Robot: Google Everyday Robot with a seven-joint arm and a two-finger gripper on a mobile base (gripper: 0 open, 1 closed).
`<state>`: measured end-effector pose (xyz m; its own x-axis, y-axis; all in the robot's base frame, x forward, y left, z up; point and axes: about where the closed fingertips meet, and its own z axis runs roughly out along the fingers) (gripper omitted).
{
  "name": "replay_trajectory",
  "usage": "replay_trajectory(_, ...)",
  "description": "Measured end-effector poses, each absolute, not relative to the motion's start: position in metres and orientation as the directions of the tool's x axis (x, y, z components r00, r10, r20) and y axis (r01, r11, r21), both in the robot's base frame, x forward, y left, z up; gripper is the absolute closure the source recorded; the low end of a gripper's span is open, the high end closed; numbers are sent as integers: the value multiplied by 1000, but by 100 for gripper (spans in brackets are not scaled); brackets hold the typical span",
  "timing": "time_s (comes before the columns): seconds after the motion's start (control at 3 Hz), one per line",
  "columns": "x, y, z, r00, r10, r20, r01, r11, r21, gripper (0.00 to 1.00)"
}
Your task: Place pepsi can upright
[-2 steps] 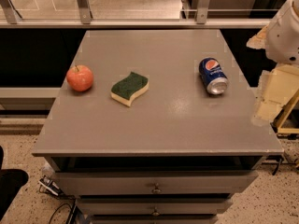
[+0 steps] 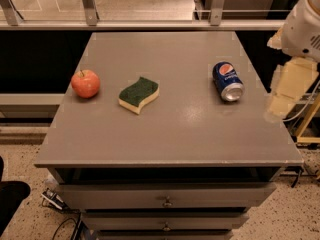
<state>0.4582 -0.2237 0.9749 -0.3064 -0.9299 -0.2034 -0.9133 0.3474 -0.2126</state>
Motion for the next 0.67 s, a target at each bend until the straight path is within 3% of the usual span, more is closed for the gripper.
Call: replay_trajectory(0.67, 585, -252, 958, -666, -731, -150, -713, 682, -161, 0)
